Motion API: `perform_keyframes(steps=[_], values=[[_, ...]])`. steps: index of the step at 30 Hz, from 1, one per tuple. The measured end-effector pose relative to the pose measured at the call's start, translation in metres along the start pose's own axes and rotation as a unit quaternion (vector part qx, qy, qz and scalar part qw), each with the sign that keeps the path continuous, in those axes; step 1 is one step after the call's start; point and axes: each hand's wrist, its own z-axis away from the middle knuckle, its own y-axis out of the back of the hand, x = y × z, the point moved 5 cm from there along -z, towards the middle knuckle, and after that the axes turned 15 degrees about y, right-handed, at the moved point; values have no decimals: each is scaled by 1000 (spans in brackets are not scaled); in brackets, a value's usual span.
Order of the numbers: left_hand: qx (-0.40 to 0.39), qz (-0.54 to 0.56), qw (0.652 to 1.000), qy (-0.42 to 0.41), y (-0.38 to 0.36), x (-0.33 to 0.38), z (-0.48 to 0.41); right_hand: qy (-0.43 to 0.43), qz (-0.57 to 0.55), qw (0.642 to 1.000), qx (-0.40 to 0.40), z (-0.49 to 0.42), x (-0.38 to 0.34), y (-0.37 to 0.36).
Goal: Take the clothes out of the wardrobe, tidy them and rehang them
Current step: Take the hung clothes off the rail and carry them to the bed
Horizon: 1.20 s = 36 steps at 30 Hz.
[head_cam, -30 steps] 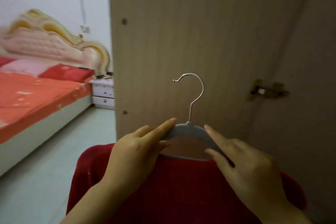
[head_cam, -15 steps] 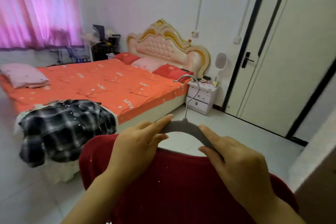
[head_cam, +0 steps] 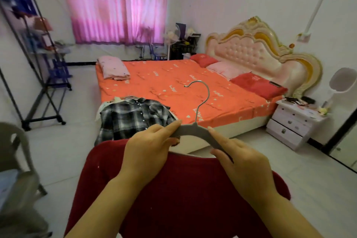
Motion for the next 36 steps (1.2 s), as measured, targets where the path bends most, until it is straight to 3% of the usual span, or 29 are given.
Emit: perform_keyframes(steps=[11,20,36], values=[[43,-74,990,116,-52,-89,-121,71,-148,986,-3,-115,99,-151],[73,-84,975,190,-109,-206,-223,68,-155,985,-17,-201,147,-294],[34,-41,957,287,-200,-448,-435,14,-172,979,-104,-369,223,-565]])
